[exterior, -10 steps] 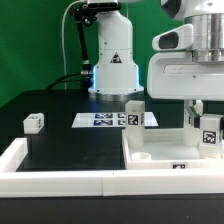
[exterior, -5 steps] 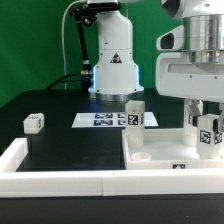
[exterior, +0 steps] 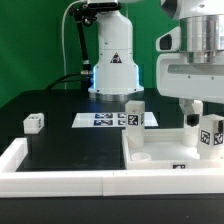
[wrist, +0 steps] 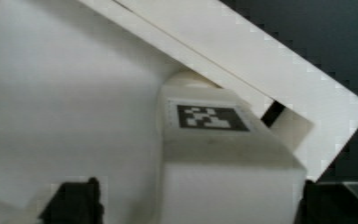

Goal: Assemble square table

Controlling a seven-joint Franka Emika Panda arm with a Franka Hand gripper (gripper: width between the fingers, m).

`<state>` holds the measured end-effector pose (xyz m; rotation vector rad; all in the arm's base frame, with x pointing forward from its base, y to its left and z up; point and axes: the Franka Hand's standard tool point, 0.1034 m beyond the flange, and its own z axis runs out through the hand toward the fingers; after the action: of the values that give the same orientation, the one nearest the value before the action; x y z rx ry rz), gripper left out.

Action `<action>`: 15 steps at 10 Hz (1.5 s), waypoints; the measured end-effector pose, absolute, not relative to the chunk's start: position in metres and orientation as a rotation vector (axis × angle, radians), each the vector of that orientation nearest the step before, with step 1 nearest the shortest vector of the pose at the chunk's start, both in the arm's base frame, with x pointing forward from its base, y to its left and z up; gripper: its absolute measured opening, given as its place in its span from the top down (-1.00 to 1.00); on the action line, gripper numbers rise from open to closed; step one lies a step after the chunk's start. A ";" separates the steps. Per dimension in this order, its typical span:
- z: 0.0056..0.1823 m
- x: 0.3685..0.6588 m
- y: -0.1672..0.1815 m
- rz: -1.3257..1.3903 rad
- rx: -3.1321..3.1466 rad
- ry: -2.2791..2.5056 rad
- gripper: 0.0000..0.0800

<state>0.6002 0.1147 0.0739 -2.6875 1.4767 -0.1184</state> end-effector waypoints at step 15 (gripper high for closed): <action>0.072 0.605 0.123 -0.250 -3.130 -0.211 -0.62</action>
Offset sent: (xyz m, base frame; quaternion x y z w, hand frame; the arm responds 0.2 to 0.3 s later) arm -0.0017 0.0172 0.0006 0.0422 -0.0153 -0.1481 0.9880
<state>0.6053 0.1226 0.0715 -3.1300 -0.2114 -0.2497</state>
